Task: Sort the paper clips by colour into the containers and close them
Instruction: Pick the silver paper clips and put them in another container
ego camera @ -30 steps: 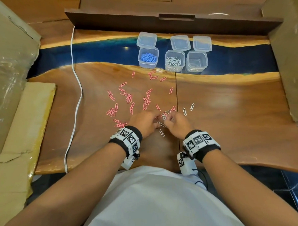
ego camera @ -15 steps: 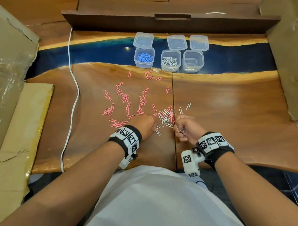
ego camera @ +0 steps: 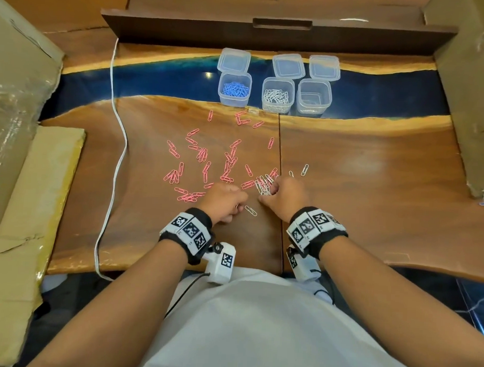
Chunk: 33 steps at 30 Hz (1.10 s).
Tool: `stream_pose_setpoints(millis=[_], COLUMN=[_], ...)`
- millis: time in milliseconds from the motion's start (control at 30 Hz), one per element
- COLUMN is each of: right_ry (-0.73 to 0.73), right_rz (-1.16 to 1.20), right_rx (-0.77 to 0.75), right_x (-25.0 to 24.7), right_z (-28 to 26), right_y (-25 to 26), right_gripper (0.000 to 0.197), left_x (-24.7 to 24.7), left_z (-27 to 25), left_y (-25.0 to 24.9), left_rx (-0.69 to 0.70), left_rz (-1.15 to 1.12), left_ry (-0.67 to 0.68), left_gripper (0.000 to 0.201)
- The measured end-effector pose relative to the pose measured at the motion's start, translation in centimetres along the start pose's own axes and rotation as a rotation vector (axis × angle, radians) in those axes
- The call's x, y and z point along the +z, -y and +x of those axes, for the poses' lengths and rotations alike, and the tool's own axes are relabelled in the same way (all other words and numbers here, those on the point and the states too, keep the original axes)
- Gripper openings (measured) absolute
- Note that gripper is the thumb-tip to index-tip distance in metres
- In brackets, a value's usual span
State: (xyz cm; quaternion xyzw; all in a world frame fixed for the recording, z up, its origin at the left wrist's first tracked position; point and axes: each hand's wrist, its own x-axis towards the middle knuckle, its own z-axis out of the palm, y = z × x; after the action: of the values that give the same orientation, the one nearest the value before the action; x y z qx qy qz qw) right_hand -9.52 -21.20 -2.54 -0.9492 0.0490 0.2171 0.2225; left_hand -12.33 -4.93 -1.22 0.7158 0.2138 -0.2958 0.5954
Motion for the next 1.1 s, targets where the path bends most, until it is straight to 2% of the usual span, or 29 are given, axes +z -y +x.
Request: stream_pose_setpoints(millis=[133,200,267,333,400,433,500,567,600,700,800,900,967,1100], right_ry=[0.03,0.05,0.05,0.039,0.032,0.045,0.14,0.257,0.305,0.351,0.286,0.272,0.277,0.284], right_rz=[-0.003,-0.004,0.018,0.067,0.193,0.33,0.797,1.211,1.317,1.444,1.377,1.316,1.302,1.228], right_rx=[0.037,0.036,0.01,-0.016,-0.011,0.021,0.185,0.298,0.299,0.25,0.241,0.237,0.237,0.209], right_x=[0.3,0.3,0.1,-0.3,-1.0,-1.3,-2.1,-2.8,-3.1,-3.5,-3.3,-3.1,-3.2,-4.2], right_z=[0.2,0.1,0.2,0.1,0.1,0.2,0.1,-0.1,-0.3,-0.8,-0.9,-0.6,-0.3,0.4], right_y=[1.0,1.2,0.9,0.4,0.0,-0.3,-1.1,-2.1,-2.5,-3.0,-2.7,-2.4,-2.1,-1.2], right_gripper=[0.014,0.015,0.015,0.02,0.02,0.02,0.016,0.014,0.013,0.019,0.03,0.033,0.035,0.04], left_x=[-0.2,-0.2,-0.2,0.0,0.1,0.1,0.1,0.2,0.3,1.0,1.4,1.3,1.2,1.0], left_z=[0.2,0.5,0.7,0.9,1.1,1.2,1.6,1.9,1.9,1.9,1.5,1.4,1.3,1.8], left_y=[0.2,0.0,-0.1,-0.3,-0.2,0.0,0.4,0.4,0.2,-0.6,-1.0,-0.9,-0.9,-2.2], left_rx=[-0.025,-0.045,-0.048,0.019,0.191,0.266,0.359,0.393,0.399,0.401,0.394,0.389,0.348,0.167], left_rz=[-0.206,-0.212,-0.127,0.093,0.448,0.636,0.907,1.015,1.052,1.199,1.304,1.287,1.149,0.423], left_ry=[0.003,0.003,0.033,0.052,0.054,0.067,0.105,0.12,0.123,0.143,0.176,0.189,0.165,0.086], left_gripper=[0.027,0.028,0.028,0.021,0.012,0.012,0.014,0.009,0.007,0.012,0.015,0.019,0.021,0.025])
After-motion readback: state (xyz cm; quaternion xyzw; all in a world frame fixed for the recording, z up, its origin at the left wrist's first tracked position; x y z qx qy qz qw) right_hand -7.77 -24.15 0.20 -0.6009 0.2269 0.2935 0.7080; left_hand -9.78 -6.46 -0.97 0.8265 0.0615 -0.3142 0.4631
